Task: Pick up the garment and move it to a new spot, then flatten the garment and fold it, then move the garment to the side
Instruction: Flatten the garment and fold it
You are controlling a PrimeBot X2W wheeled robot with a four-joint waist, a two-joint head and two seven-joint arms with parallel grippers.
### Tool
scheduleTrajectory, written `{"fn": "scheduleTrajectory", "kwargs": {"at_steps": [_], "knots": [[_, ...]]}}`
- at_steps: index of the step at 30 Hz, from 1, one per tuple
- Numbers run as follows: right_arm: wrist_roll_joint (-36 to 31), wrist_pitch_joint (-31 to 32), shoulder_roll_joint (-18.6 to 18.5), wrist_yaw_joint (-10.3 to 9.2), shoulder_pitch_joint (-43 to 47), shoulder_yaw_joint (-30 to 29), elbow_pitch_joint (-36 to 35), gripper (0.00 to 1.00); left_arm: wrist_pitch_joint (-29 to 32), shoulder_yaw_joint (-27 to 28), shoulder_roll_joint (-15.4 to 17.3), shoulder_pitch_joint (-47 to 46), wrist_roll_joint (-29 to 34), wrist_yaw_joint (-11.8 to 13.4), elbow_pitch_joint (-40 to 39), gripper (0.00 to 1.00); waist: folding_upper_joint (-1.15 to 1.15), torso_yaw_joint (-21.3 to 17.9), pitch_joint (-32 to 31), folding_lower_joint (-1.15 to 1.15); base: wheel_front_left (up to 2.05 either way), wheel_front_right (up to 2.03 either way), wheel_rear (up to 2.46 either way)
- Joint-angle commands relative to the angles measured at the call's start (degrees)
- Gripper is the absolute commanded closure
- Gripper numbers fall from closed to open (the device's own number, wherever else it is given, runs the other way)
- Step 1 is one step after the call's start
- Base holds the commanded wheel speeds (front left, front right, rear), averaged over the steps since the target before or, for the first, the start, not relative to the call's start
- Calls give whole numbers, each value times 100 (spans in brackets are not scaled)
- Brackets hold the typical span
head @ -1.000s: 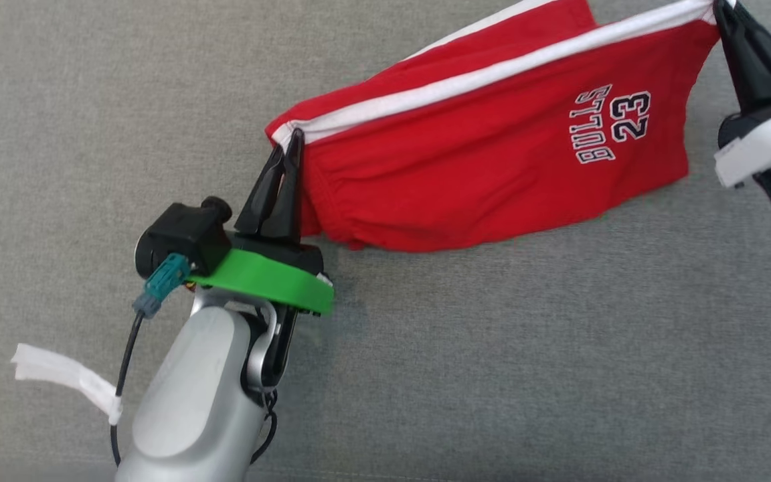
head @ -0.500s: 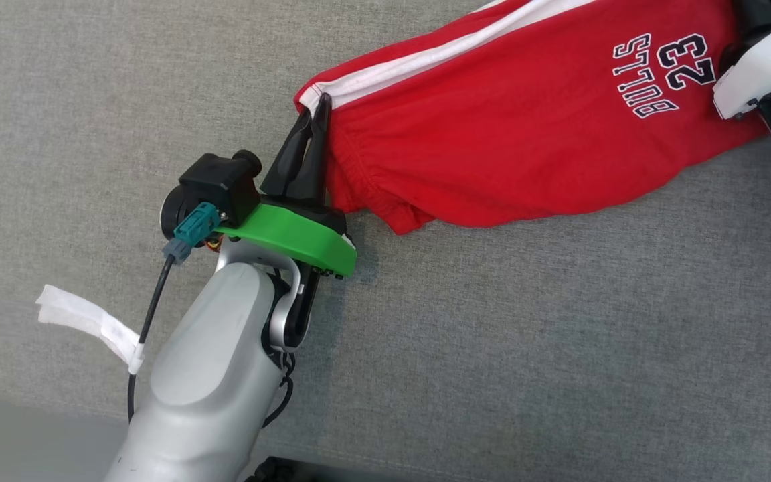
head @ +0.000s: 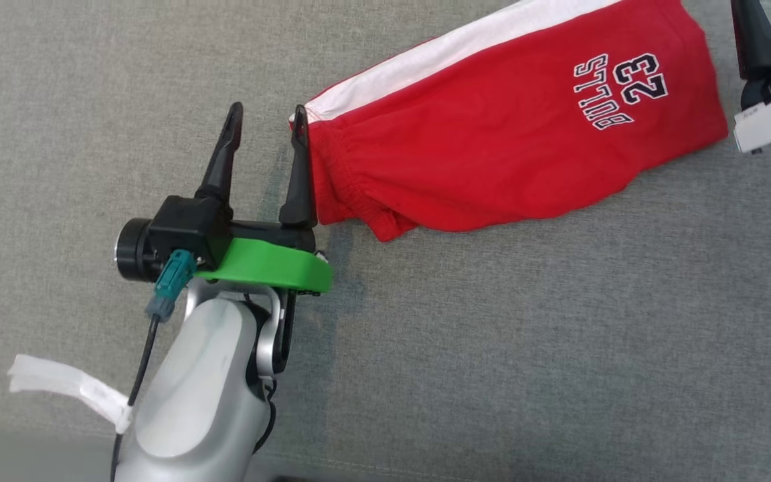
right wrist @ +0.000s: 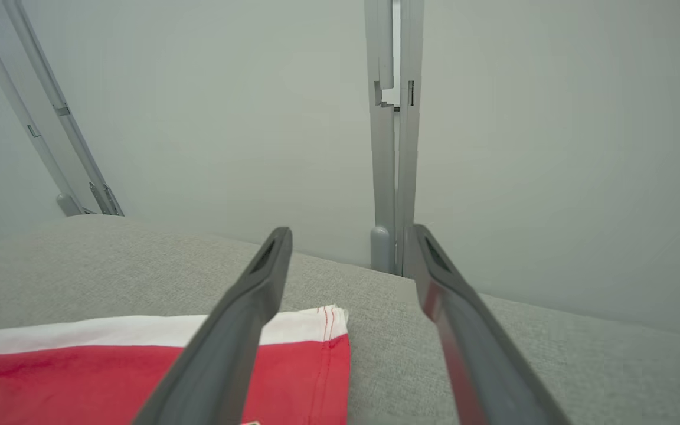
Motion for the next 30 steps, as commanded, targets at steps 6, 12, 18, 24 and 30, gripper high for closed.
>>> {"fn": "scheduleTrajectory", "kwargs": {"at_steps": [6,12,18,24,30], "knots": [[-656,-11,566,-10,1350,-1058,-852,0,-15,426,201,451,455,102,-371,0,0,-584,-622,-1,0,0,0],[-1057,-12,1002,-10,2402,-1617,-1440,0,-16,657,370,857,596,71,-465,0,0,-980,-1033,-1,0,0,0],[-1265,-3,1337,-10,3222,-1872,-1883,0,-13,741,563,1163,626,96,-418,0,0,-1281,-1297,-1,0,0,0],[-1399,152,1572,-10,3841,-2005,-2212,0,79,787,684,1519,559,180,-455,0,0,-1470,-1504,-1,0,0,0],[-1489,328,1683,-10,4247,-2057,-2503,0,129,826,751,1872,494,257,-520,0,0,-1550,-1652,-1,0,0,0]]}}
